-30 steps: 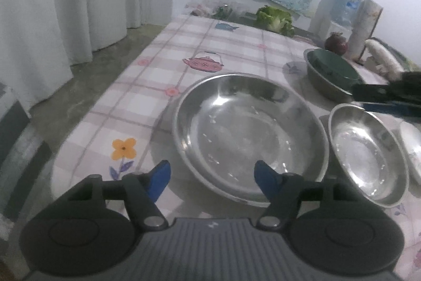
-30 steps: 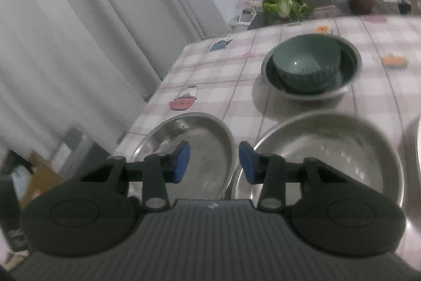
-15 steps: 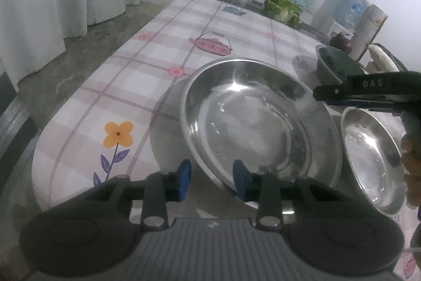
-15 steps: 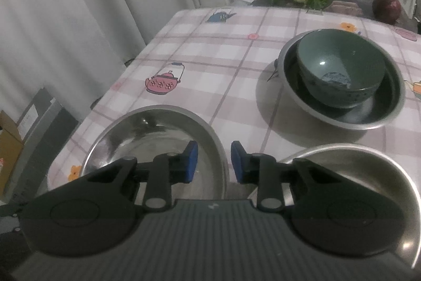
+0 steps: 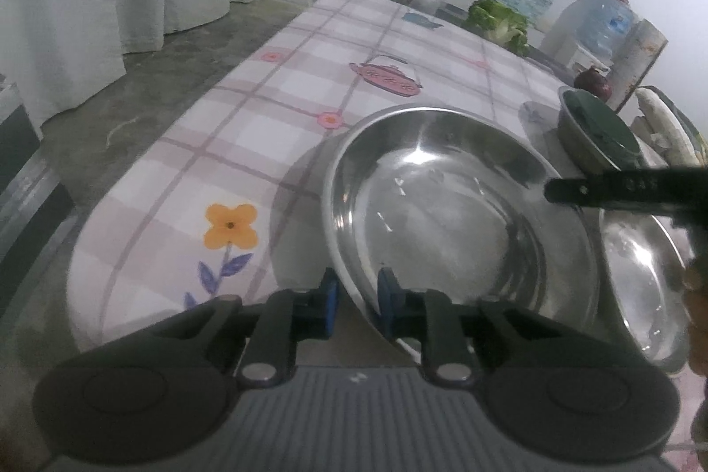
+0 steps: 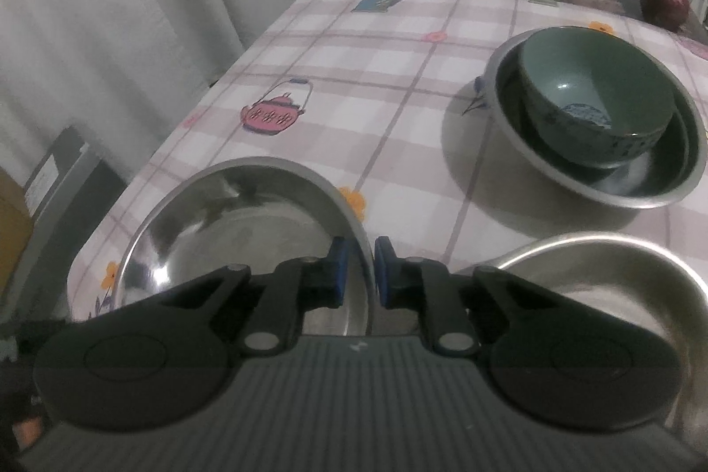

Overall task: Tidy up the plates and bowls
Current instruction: 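Close the right tool on the rim of the smaller steel plate, then lift the steel plate with the right tool, tilting it up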

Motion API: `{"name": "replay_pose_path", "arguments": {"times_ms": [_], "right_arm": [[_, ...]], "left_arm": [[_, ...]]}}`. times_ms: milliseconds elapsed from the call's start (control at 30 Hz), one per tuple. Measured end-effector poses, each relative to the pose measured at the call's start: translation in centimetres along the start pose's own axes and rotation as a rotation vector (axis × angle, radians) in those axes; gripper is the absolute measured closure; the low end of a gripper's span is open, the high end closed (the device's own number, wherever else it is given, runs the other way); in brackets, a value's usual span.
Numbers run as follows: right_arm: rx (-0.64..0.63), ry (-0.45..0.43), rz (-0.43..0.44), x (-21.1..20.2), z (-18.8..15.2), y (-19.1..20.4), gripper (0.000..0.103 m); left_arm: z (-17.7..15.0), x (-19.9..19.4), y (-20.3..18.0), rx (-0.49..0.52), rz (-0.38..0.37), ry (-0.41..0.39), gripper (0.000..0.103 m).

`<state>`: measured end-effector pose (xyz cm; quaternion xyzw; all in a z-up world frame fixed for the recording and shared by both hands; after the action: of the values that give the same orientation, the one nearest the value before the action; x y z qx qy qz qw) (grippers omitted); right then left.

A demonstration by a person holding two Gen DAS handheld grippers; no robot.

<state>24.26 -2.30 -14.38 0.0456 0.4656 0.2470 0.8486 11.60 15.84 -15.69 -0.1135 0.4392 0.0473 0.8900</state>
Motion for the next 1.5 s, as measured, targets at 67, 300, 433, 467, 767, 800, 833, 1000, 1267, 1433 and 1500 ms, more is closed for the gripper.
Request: {"name": "replay_pose_path", "arguments": {"times_ms": [67,300,433,467,767,800,833,1000,1267,1433,1500], "right_arm": [[-0.018,0.005,0.006,-0.4,-0.7,0.7,0.091],[-0.027,0.026,0.058,-2.1,-3.6,2.8,0.091],[-0.002,0.036,0.092,-3.2,-5.4,3.4,0.091],[0.008,0.039,0.099,-3.5,-5.9,3.5,0.091],[0.096,0.044,0.143,-5.7,-9.4,3.0,0.091],[0.106,0.045,0.147,-5.9,-9.8,2.8,0.091],[0.118,0.047,0.152,-6.1,-10.2,2.6,0.091],[0.166,0.053,0.167,-7.5,-11.8,1.5,0.093],[0.191,0.034,0.159,-8.7,-12.5,0.5,0.092],[0.178,0.022,0.141,-8.1,-12.2,0.7,0.091],[0.177,0.020,0.137,-7.7,-12.0,0.8,0.091]], "left_arm": [[0.0,-0.1,0.7,-0.005,0.018,-0.001,0.086],[-0.2,-0.9,3.3,-0.024,0.071,-0.011,0.087],[-0.2,-1.3,4.1,-0.014,0.084,-0.012,0.087],[-0.2,-1.4,4.2,-0.012,0.084,-0.013,0.087],[-1.0,-2.0,3.7,0.031,0.041,-0.032,0.087],[-1.1,-2.1,3.6,0.037,0.030,-0.034,0.087],[-1.2,-2.2,3.4,0.045,0.020,-0.035,0.087],[-2.2,-2.6,2.3,0.079,-0.027,0.006,0.087],[-3.1,-3.0,0.9,0.188,0.037,0.067,0.085],[-3.1,-2.8,0.7,0.198,0.062,0.080,0.080],[-3.0,-2.6,0.7,0.196,0.065,0.084,0.078]]}}
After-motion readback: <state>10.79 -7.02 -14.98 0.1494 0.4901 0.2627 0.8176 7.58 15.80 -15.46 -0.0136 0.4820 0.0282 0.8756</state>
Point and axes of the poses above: each gripper's, at about its wrist camera, not at the fingertips, and x roughly the way its jaws point, y to its left, z to its top, the point moved 9 cm from there along x, roughly the way its jaws point, and after that the axes turned 5 degrees about x, right-handed, at the moved point
